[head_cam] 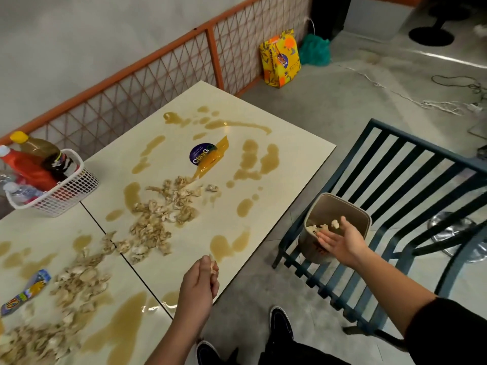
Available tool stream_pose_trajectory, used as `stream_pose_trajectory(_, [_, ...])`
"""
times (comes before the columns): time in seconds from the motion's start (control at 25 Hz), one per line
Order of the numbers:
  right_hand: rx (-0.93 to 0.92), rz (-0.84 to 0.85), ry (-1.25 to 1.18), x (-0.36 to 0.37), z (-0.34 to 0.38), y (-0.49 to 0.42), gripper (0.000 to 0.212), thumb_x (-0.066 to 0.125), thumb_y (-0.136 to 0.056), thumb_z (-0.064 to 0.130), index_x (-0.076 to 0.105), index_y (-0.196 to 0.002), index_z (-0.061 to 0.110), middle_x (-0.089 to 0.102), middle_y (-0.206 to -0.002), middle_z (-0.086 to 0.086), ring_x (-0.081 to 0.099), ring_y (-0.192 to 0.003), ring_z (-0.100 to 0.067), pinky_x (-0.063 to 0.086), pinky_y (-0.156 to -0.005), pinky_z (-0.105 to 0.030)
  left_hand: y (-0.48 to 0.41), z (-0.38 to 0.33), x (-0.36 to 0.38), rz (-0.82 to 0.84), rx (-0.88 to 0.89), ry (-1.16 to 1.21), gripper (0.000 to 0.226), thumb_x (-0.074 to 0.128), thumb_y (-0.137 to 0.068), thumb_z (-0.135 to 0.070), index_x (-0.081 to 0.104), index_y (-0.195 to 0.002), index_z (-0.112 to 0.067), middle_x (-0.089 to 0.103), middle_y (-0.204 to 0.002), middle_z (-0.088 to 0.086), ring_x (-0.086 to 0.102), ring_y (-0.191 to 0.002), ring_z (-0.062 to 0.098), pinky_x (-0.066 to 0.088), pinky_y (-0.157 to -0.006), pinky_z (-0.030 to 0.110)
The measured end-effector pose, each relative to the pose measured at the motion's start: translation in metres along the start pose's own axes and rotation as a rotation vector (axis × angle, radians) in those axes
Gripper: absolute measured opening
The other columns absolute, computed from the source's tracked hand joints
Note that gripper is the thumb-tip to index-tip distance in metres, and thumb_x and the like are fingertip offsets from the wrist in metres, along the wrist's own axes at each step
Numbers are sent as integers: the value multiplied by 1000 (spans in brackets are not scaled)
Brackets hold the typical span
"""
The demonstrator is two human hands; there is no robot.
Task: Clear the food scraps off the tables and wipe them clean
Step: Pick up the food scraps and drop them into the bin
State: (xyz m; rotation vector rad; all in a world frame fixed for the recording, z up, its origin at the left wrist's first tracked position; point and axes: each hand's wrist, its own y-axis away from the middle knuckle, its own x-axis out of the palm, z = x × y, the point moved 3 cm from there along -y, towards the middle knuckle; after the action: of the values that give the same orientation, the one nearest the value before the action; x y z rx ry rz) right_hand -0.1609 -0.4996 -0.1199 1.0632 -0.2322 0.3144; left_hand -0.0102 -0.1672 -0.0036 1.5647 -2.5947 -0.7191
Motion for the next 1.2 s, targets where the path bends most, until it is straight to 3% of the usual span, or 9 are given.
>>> stream_pose_trajectory(0.12, [123, -33, 254, 10, -14, 10, 50, 48, -103, 38, 45, -143, 9, 64, -125, -23, 62, -107, -35, 51, -85, -45, -3, 5, 12, 80, -32, -66, 42, 40, -105, -34, 61, -82, -7, 48, -62, -4, 42, -56, 10, 34, -57, 23])
stream_pose_trajectory(0.24, [210, 215, 497, 38, -54, 47, 43, 54, -100, 31, 52, -137, 8, 69, -107, -17, 63, -84, -27, 50, -70, -37, -3, 10, 27, 131, -25, -135, 33, 46, -103, -31, 68, -86, -13, 61, -66, -6, 53, -63, 8, 38, -58, 18])
stream_pose_trajectory(0.4, [338, 640, 520, 84, -106, 109, 46, 61, -99, 41, 63, -123, 2, 67, -99, -16, 66, -84, -25, 53, -74, -33, -2, 10, 41, 97, 85, -261, 8, 61, -97, -28, 67, -97, -32, 70, -90, -13, 63, -87, 2, 47, -73, 21])
stream_pose_trajectory(0.52, [213, 701, 472, 99, -112, 119, 42, 70, -95, 32, 67, -117, -3, 67, -101, -17, 65, -83, -22, 55, -77, -31, -4, 2, 43, 22, 172, -403, 19, 67, -92, -32, 62, -106, -42, 69, -96, -19, 62, -95, -1, 43, -71, 17])
stream_pose_trajectory(0.6, [123, 701, 517, 97, -107, 114, 37, 69, -96, 24, 68, -119, -6, 68, -101, -17, 64, -81, -18, 54, -77, -29, -5, -6, 45, 63, 225, -431, 28, 71, -90, -31, 60, -112, -44, 70, -100, -24, 62, -98, -5, 43, -73, 12])
stream_pose_trajectory(0.8, [50, 505, 614, 63, -102, 84, 19, 65, -96, 10, 74, -106, -4, 67, -86, -14, 62, -73, -18, 52, -70, -29, 0, 3, 53, 380, 194, -494, 54, 65, -90, -18, 51, -134, -46, 59, -125, -31, 56, -113, -8, 45, -95, 16])
stream_pose_trajectory(0.96, [111, 77, 386, 4, -72, 23, 20, 60, -98, 6, 64, -112, -6, 64, -84, -16, 61, -69, -20, 51, -64, -30, 2, 14, 41, 246, 71, -326, 34, 66, -92, -12, 66, -114, -37, 70, -110, -19, 62, -95, -1, 48, -83, 20])
stream_pose_trajectory(1.08, [81, -92, 295, -34, -31, -13, 25, 57, -100, 10, 60, -121, -4, 67, -75, -12, 63, -75, -23, 52, -70, -34, -1, 23, 21, 174, -3, -254, 20, 66, -93, -10, 72, -102, -27, 76, -96, -10, 68, -90, 9, 52, -83, 27])
stream_pose_trajectory(1.2, [51, -184, 113, -52, -4, -32, 38, 47, -106, 23, 51, -136, -1, 69, -103, -16, 66, -90, -24, 52, -78, -36, -2, 30, -1, 80, -112, -144, 17, 62, -95, -7, 73, -99, -19, 76, -92, -2, 68, -81, 14, 51, -68, 20])
